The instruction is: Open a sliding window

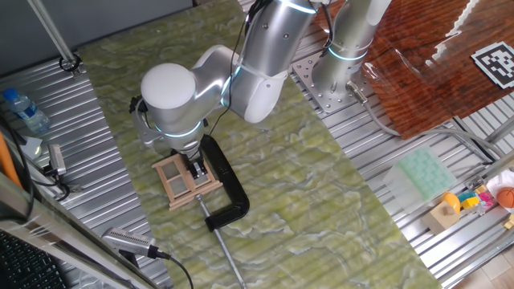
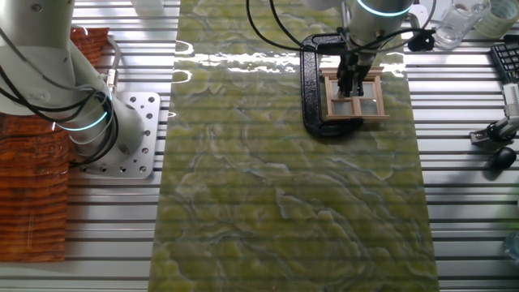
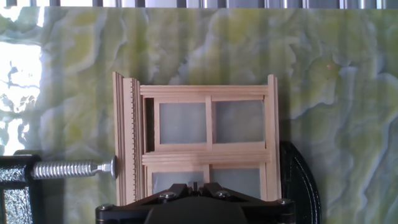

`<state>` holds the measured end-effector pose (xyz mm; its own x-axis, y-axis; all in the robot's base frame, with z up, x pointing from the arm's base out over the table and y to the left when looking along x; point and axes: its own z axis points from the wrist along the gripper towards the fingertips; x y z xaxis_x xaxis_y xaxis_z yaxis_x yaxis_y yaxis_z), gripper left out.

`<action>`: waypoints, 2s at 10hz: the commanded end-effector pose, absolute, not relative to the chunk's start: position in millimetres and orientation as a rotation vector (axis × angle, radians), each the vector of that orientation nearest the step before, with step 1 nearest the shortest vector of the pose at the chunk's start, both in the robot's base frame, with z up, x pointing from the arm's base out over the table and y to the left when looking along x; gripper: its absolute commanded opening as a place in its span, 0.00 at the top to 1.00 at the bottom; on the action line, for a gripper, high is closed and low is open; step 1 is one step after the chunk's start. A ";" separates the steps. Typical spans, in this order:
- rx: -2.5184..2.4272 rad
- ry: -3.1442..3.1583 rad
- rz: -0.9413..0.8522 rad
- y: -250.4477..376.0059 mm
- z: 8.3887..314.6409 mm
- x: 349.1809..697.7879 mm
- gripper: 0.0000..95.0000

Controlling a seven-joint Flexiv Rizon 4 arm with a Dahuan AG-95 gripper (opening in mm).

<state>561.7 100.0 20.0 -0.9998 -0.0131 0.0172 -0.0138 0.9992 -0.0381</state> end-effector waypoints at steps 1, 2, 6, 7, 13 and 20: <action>0.022 -3.123 0.057 98.6 19.3 562.2 1.00; 0.023 -3.122 0.057 98.1 19.5 562.3 1.00; 0.023 -3.122 0.058 96.2 20.1 561.8 1.00; 0.023 -3.123 0.059 95.4 20.1 561.8 1.00; 0.036 -3.122 0.059 89.1 19.9 561.7 1.00; 0.056 -3.120 0.045 80.2 25.4 559.9 1.00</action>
<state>560.9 78.7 27.7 -0.9991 -0.0394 0.0140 -0.0398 0.9987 -0.0326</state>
